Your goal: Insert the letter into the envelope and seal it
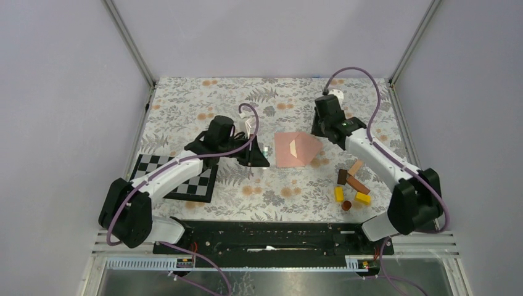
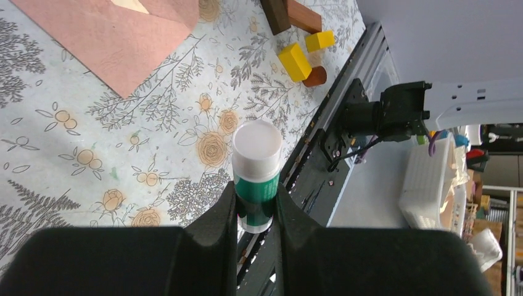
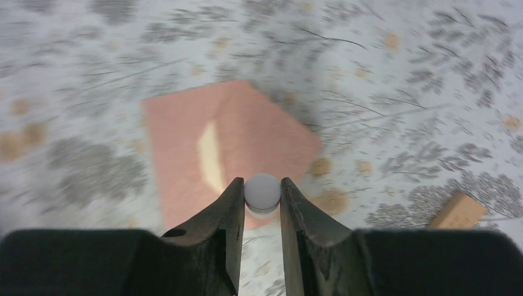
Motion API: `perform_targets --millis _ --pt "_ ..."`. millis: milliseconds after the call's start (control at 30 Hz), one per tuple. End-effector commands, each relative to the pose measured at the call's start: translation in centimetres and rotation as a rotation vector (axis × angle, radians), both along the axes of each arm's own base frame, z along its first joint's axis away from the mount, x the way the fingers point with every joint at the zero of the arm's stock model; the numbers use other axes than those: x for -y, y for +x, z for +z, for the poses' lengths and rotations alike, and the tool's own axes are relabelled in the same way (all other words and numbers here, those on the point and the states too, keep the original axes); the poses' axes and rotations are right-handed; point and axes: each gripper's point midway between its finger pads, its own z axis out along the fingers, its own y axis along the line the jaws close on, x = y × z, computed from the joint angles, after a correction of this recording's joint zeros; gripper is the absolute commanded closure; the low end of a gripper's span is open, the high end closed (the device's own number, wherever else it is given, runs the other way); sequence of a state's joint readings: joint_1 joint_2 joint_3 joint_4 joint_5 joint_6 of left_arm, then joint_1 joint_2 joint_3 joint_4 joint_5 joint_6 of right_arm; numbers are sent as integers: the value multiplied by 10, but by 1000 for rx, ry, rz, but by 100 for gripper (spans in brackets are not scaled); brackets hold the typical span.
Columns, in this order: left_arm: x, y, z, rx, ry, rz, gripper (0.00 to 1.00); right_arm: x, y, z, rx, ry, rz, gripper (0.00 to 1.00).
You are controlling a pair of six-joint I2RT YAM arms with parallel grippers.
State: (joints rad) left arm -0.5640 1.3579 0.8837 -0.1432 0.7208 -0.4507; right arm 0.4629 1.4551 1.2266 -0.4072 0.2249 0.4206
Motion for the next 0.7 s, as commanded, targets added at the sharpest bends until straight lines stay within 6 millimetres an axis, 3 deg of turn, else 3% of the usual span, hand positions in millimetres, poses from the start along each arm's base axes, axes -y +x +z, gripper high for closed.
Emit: perform_targets --millis 0,133,400,533,667 --pt "-3 13 43 66 -62 50 100 64 24 -47 55 -170 -296 87" --pt "-3 15 58 70 -79 56 100 78 12 -78 29 -164 -398 88" --pt "-4 17 63 61 -93 57 100 87 -32 -125 -6 -99 -445 90" --pt "-3 17 64 54 -101 55 100 92 -49 -141 -6 -107 -462 90" --pt "-1 19 64 44 -110 54 100 87 -52 -146 46 -101 -451 87"
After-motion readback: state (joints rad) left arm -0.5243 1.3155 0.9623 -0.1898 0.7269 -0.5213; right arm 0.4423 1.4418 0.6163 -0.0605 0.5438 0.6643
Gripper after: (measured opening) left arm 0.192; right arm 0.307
